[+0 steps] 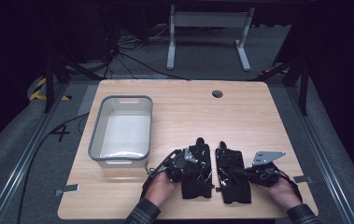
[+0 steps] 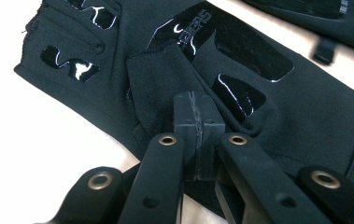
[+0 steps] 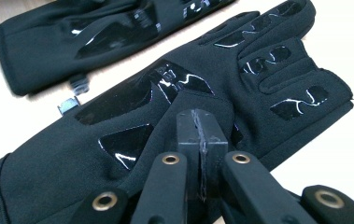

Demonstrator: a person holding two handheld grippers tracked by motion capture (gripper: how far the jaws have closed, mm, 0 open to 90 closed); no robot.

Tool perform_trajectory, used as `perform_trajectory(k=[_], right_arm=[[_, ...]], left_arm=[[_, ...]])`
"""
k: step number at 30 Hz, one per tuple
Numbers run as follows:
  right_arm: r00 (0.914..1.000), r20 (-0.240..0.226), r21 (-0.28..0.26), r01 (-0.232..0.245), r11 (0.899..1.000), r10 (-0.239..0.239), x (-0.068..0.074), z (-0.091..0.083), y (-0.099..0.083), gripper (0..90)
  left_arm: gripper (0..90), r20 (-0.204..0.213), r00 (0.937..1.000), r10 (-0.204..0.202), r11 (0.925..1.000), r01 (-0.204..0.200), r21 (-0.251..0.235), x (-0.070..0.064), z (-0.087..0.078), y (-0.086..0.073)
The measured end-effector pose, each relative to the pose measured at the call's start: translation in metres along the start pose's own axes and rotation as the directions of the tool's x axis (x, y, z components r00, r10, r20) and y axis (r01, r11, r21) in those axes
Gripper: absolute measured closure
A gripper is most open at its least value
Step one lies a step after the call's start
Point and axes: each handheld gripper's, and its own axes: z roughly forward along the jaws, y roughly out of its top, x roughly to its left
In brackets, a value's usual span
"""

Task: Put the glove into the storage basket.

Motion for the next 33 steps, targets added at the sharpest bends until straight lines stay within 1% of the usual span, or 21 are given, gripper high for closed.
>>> perform_trajectory(k=[5, 7, 8, 14, 15, 21, 22, 23, 24, 26, 27, 28, 29, 30, 31, 33], right_arm=[[1.0000, -0.002, 0.002, 0.001, 1.000, -0.001, -0.001, 0.004, 0.004, 90.0], [1.0000, -0.003, 0.001, 0.001, 1.000, -0.001, -0.001, 0.005, 0.005, 90.0], [1.0000, -0.003, 0.002, 0.001, 1.000, -0.001, -0.001, 0.005, 0.005, 90.0], [1.0000, -0.004, 0.007, 0.004, 1.000, -0.004, 0.000, 0.006, 0.007, 90.0], [1.0000, -0.004, 0.007, 0.004, 1.000, -0.004, 0.000, 0.006, 0.007, 90.0], [1.0000, -0.005, 0.012, 0.006, 1.000, -0.006, 0.001, 0.007, 0.008, 90.0], [1.0000, -0.005, 0.012, 0.007, 1.000, -0.007, 0.002, 0.007, 0.008, 90.0], [0.9999, -0.006, 0.014, 0.009, 1.000, -0.009, 0.003, 0.008, 0.009, 90.0], [0.9999, -0.004, 0.015, 0.016, 1.000, -0.016, 0.004, 0.007, 0.009, 90.0], [0.9998, -0.002, 0.014, 0.017, 1.000, -0.017, 0.004, 0.007, 0.009, 90.0], [0.9998, -0.001, 0.014, 0.021, 1.000, -0.021, 0.004, 0.007, 0.009, 90.0], [0.9997, 0.003, 0.014, 0.025, 1.000, -0.025, 0.004, 0.006, 0.009, 90.0], [0.9996, 0.006, 0.011, 0.029, 1.000, -0.029, 0.004, 0.005, 0.008, 90.0], [0.9995, 0.008, 0.010, 0.029, 1.000, -0.029, 0.004, 0.004, 0.008, 90.0], [0.9995, 0.011, 0.004, 0.029, 1.000, -0.029, 0.004, 0.002, 0.008, 90.0], [0.9996, 0.009, -0.010, 0.028, 1.000, -0.028, 0.004, -0.002, 0.007, 90.0]], left_arm=[[89.9, -0.002, 0.9998, 0.022, 0.9997, -0.022, 0.005, -0.004, 0.000, 0.000], [89.9, 0.004, 0.9998, 0.020, 0.9998, -0.020, 0.000, -0.004, 0.001, 0.000], [89.9, 0.014, 0.9997, 0.019, 0.9998, -0.019, -0.002, -0.005, 0.001, 0.000], [89.9, 0.025, 0.9988, 0.041, 0.9992, -0.041, 0.001, -0.009, 0.003, 0.003], [89.9, 0.023, 0.9989, 0.041, 0.9992, -0.041, 0.005, -0.010, 0.003, 0.003], [89.8, 0.024, 0.9991, 0.035, 0.9994, -0.034, -0.007, -0.011, 0.005, 0.004], [89.8, 0.027, 0.9988, 0.041, 0.9991, -0.041, -0.005, -0.012, 0.006, 0.005], [89.8, 0.033, 0.9989, 0.034, 0.9994, -0.034, -0.004, -0.014, 0.006, 0.005], [89.7, 0.032, 0.9986, 0.042, 0.9991, -0.041, -0.008, -0.014, 0.006, 0.006], [89.7, 0.038, 0.9987, 0.033, 0.9995, -0.033, -0.005, -0.013, 0.006, 0.005], [89.5, 0.041, 0.9986, 0.032, 0.9994, -0.032, -0.013, -0.012, 0.006, 0.005], [88.8, 0.041, 0.9988, 0.026, 0.9996, -0.025, -0.011, -0.012, 0.005, 0.004], [86.5, 0.040, 0.9988, 0.028, 0.9995, -0.028, -0.017, -0.011, 0.004, 0.004], [85.5, 0.042, 0.9990, 0.013, 0.9996, -0.012, -0.024, -0.011, 0.002, 0.004], [84.8, 0.043, 0.9989, 0.015, 0.9993, -0.014, -0.035, -0.010, 0.000, 0.004], [83.7, 0.048, 0.9989, -0.006, 0.9977, 0.009, -0.067, -0.009, -0.009, 0.002]])
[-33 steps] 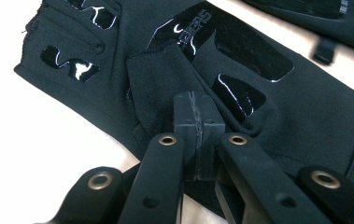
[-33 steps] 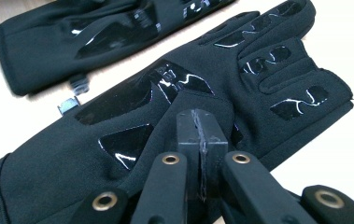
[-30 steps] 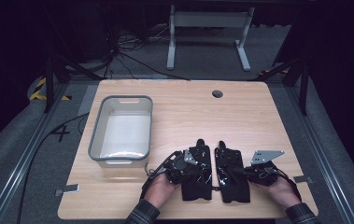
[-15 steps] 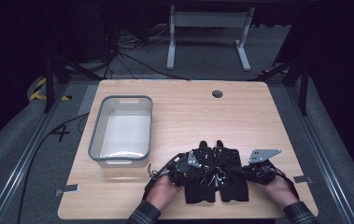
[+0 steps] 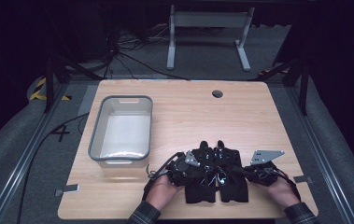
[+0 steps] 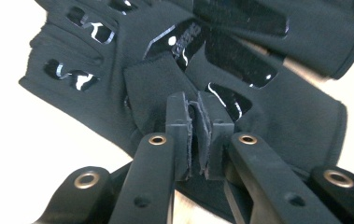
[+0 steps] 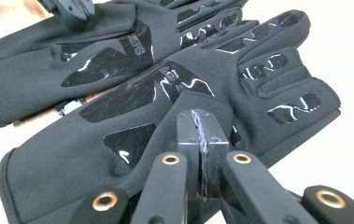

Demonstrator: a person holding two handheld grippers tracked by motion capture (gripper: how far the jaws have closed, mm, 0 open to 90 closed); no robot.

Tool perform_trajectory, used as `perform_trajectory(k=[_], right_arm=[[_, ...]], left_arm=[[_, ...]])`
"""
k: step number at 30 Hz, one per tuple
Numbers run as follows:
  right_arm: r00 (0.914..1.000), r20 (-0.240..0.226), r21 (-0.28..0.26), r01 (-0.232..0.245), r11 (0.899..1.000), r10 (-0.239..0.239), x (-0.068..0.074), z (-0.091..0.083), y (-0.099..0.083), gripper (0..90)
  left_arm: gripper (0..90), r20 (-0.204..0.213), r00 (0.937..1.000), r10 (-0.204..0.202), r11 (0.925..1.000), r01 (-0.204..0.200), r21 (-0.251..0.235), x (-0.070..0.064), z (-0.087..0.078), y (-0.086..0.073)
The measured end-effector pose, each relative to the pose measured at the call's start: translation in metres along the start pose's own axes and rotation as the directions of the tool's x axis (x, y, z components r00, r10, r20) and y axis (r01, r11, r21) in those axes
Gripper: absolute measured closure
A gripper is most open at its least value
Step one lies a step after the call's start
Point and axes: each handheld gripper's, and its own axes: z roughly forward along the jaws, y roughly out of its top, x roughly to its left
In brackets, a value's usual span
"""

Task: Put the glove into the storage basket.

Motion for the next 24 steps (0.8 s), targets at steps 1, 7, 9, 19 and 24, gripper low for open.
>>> perform_trajectory(k=[1, 7, 9, 19, 24], right_arm=[[1.0000, 0.002, -0.001, 0.001, 1.000, -0.001, 0.000, -0.002, 0.000, 90.0], [1.0000, -0.002, -0.010, 0.000, 1.000, 0.000, 0.002, -0.012, -0.008, 90.0], [1.0000, -0.006, -0.006, -0.003, 1.000, 0.003, 0.003, -0.016, -0.012, 90.0], [0.9999, -0.009, 0.042, 0.010, 0.999, -0.010, 0.003, -0.014, -0.019, 90.0], [0.9998, -0.015, 0.046, 0.016, 0.999, -0.015, 0.004, -0.013, -0.019, 90.0]], left_arm=[[82.9, -0.004, 0.9999, -0.012, 0.9999, 0.012, -0.008, 0.000, -0.003, -0.001], [73.1, -0.024, 0.9966, -0.079, 0.9965, 0.078, -0.029, 0.004, -0.010, -0.013], [67.4, -0.029, 0.9943, -0.102, 0.9944, 0.101, -0.030, 0.005, -0.010, -0.017], [55.7, -0.033, 0.9890, -0.144, 0.9895, 0.144, -0.017, 0.007, 0.001, -0.021], [64.5, -0.057, 0.9891, -0.136, 0.9907, 0.135, -0.017, 0.005, 0.001, -0.021]])
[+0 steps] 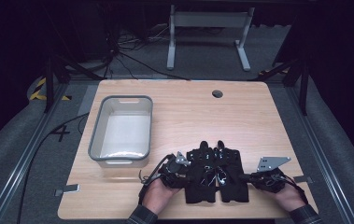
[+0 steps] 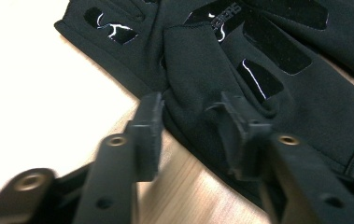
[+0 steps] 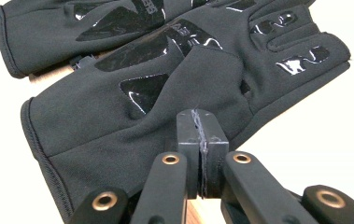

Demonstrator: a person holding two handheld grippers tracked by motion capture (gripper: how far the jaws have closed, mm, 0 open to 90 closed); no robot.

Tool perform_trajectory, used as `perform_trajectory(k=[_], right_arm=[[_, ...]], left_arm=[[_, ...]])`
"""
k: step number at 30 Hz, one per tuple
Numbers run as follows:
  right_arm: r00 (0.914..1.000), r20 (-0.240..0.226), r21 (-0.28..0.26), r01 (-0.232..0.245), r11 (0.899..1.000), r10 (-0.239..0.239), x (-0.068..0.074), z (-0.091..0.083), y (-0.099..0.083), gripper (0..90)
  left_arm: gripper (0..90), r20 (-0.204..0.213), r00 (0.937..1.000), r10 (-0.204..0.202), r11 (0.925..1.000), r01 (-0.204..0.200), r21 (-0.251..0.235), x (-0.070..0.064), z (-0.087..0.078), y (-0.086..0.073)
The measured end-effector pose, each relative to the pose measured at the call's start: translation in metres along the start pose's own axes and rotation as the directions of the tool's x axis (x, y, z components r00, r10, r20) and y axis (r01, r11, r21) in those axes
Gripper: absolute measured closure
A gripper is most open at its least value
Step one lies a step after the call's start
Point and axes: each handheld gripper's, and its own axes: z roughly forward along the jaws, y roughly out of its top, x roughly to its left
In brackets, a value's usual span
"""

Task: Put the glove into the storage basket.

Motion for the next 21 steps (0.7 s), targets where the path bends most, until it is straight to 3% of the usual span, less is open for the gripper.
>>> perform_trajectory(k=[9, 21], right_arm=[[1.0000, -0.003, -0.001, 0.007, 1.000, -0.007, 0.000, 0.000, 0.000, 90.0], [0.9997, -0.020, 0.001, 0.015, 1.000, -0.015, 0.003, 0.004, 0.003, 90.0]], left_arm=[[85.4, 0.027, 0.9993, -0.028, 0.9995, 0.028, -0.011, 0.002, -0.002, 0.001], [86.4, 0.076, 0.9960, -0.048, 0.9932, 0.055, -0.102, 0.002, -0.019, 0.005]])
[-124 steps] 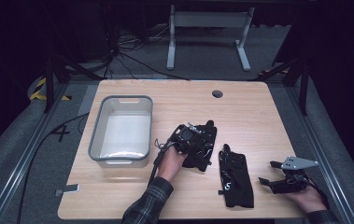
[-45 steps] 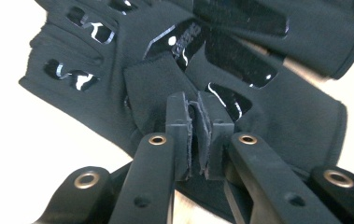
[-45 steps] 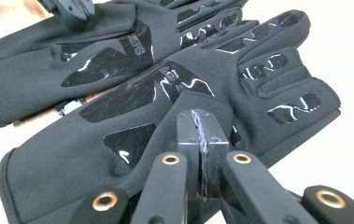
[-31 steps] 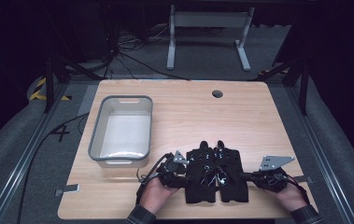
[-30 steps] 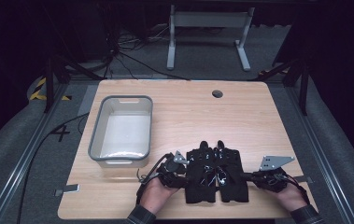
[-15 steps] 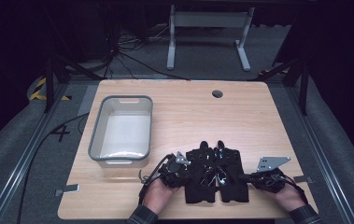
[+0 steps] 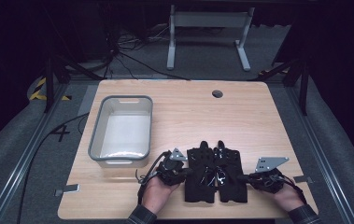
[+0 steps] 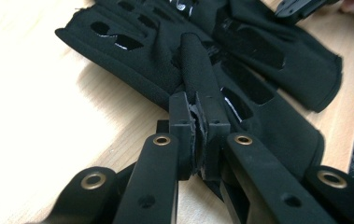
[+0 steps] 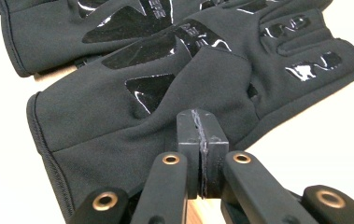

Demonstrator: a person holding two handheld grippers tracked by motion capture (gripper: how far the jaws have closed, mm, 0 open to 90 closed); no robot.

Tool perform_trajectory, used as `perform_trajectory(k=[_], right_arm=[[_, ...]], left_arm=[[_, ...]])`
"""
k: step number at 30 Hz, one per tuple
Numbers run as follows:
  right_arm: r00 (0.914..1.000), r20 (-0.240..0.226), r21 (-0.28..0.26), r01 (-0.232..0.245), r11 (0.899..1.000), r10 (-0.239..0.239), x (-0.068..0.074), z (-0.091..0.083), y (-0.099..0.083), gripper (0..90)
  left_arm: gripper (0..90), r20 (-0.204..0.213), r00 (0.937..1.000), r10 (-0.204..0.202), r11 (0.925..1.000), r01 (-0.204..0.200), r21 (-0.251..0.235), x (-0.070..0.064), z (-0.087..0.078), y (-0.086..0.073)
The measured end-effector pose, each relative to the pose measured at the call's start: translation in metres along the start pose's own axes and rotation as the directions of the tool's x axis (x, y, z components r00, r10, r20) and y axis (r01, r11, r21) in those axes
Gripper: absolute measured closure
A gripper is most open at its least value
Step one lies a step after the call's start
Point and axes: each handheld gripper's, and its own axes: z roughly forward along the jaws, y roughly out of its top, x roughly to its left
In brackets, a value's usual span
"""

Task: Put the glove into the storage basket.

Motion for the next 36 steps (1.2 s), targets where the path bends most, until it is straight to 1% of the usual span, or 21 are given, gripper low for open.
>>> perform_trajectory(k=[4, 6, 10, 14, 16, 18, 19, 20, 21, 22, 25, 27, 29, 36], right_arm=[[0.9999, -0.009, 0.001, 0.014, 1.000, -0.014, 0.003, 0.004, 0.003, 90.0], [0.9998, -0.013, 0.000, 0.012, 1.000, -0.012, 0.003, 0.004, 0.004, 90.0], [0.9997, -0.018, -0.001, 0.014, 1.000, -0.014, 0.003, 0.006, 0.005, 90.0], [0.9994, -0.029, -0.002, 0.020, 1.000, -0.020, 0.004, 0.010, 0.008, 90.0], [0.9992, -0.033, -0.006, 0.023, 1.000, -0.023, 0.005, 0.012, 0.010, 90.0], [0.9991, -0.034, -0.006, 0.024, 1.000, -0.024, 0.005, 0.013, 0.011, 90.0], [0.9990, -0.036, -0.006, 0.025, 1.000, -0.025, 0.005, 0.014, 0.012, 90.0], [0.9990, -0.036, -0.007, 0.027, 1.000, -0.027, 0.004, 0.015, 0.013, 90.0], [0.9989, -0.036, -0.006, 0.029, 1.000, -0.029, 0.005, 0.017, 0.014, 90.0], [0.9989, -0.038, -0.007, 0.028, 1.000, -0.028, 0.005, 0.017, 0.015, 90.0], [0.9988, -0.039, -0.010, 0.028, 1.000, -0.029, 0.005, 0.020, 0.017, 90.0], [0.9987, -0.040, -0.011, 0.030, 0.999, -0.030, 0.005, 0.022, 0.019, 90.0], [0.9986, -0.041, -0.013, 0.032, 0.999, -0.032, 0.005, 0.024, 0.021, 90.0], [0.9988, -0.042, -0.019, 0.025, 1.000, -0.026, 0.006, 0.027, 0.023, 90.0]], left_arm=[[86.5, 0.001, 1.0000, 0.004, 0.9995, -0.004, -0.031, -0.001, -0.006, 0.003], [86.5, 0.008, 1.0000, 0.006, 0.9988, -0.005, -0.049, 0.000, -0.009, 0.005], [86.8, 0.003, 0.9999, 0.013, 0.9968, -0.013, -0.078, 0.000, -0.013, 0.010], [86.8, 0.004, 0.9997, 0.025, 0.9946, -0.025, -0.100, 0.000, -0.015, 0.017], [86.9, 0.003, 0.9996, 0.027, 0.9943, -0.027, -0.103, 0.001, -0.015, 0.019], [87.0, 0.000, 0.9993, 0.038, 0.9926, -0.038, -0.116, 0.001, -0.016, 0.023], [87.1, -0.002, 0.9988, 0.050, 0.9915, -0.050, -0.121, 0.001, -0.017, 0.025], [87.1, -0.005, 0.9988, 0.049, 0.9901, -0.049, -0.132, 0.000, -0.017, 0.027], [87.2, -0.007, 0.9984, 0.057, 0.9883, -0.057, -0.142, 0.001, -0.018, 0.030], [87.2, -0.009, 0.9981, 0.061, 0.9876, -0.062, -0.144, 0.001, -0.018, 0.032], [87.2, -0.002, 0.9976, 0.069, 0.9872, -0.068, -0.144, 0.000, -0.018, 0.034], [87.3, 0.004, 0.9968, 0.080, 0.9855, -0.079, -0.150, -0.002, -0.016, 0.037], [87.3, 0.008, 0.9948, 0.102, 0.9835, -0.099, -0.151, -0.004, -0.015, 0.040], [87.4, 0.026, 0.9904, 0.136, 0.9791, -0.130, -0.156, -0.013, -0.007, 0.053]])
